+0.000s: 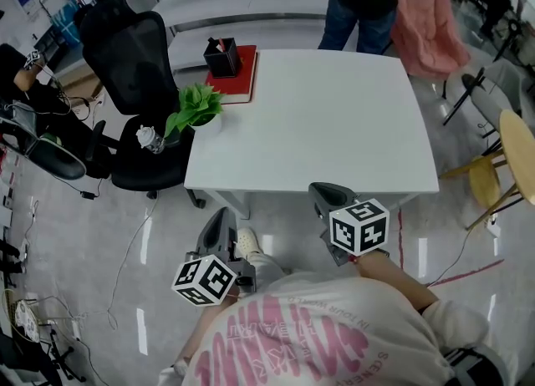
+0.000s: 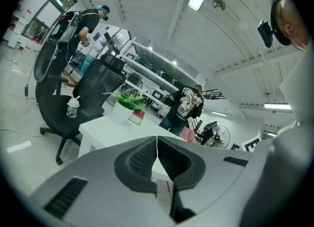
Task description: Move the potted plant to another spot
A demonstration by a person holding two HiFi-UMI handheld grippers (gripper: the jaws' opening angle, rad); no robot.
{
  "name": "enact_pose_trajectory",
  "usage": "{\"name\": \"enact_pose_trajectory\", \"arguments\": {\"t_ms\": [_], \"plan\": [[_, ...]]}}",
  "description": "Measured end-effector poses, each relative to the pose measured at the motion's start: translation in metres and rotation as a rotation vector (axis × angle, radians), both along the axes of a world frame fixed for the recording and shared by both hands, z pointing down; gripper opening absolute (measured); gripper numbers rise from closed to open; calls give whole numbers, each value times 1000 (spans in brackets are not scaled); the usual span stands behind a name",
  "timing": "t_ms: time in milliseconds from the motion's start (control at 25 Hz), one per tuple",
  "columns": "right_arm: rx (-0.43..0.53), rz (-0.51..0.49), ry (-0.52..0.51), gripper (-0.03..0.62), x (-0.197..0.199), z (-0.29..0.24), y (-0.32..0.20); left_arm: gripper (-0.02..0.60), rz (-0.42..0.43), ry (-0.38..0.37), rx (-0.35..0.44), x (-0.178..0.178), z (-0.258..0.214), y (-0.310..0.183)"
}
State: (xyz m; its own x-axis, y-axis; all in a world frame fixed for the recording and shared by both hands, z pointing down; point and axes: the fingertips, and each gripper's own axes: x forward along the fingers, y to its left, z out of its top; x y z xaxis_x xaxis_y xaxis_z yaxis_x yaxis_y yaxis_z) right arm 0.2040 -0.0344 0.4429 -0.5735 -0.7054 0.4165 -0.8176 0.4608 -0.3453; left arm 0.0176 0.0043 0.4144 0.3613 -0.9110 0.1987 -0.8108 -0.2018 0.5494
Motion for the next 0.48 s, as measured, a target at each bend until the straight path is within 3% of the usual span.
{"name": "enact_pose_trajectory", "arguments": {"t_ms": [480], "plan": [[1, -8, 9, 14, -2, -1, 6, 25, -7, 4, 2, -3, -1, 7]]}}
